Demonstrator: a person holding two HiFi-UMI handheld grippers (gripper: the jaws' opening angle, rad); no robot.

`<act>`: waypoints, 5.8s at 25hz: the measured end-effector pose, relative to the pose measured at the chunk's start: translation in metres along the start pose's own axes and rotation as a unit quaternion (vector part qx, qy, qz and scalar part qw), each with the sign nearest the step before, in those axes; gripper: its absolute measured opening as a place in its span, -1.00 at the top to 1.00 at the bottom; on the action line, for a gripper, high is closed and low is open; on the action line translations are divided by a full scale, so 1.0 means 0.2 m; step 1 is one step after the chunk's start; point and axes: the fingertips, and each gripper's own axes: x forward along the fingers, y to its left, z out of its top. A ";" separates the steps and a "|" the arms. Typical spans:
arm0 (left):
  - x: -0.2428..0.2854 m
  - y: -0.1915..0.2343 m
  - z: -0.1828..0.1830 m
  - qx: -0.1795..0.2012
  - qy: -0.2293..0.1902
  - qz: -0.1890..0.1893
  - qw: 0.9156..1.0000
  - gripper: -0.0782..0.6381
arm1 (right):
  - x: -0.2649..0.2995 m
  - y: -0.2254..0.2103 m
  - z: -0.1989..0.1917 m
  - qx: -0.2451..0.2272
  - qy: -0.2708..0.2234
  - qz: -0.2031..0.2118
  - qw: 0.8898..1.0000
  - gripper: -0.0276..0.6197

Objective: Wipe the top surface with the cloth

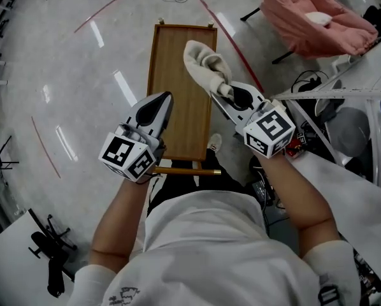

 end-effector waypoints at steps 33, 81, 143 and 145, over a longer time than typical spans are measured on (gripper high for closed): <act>0.84 0.98 -0.77 0.009 0.128 0.004 0.992 0.76 | 1.23 -1.37 -0.89 -0.294 0.302 0.061 0.905 0.66; 0.30 0.61 -0.89 0.014 0.163 -0.016 0.986 0.76 | 0.54 0.07 -1.88 -0.166 0.381 0.162 0.895 0.66; -0.42 0.93 -0.84 -0.028 0.145 0.052 0.988 0.76 | 0.83 1.22 -2.02 -0.121 0.427 0.346 0.827 0.66; -0.41 0.95 -0.84 -0.029 0.146 0.054 0.987 0.76 | 0.84 1.21 -2.01 -0.117 0.427 0.350 0.826 0.66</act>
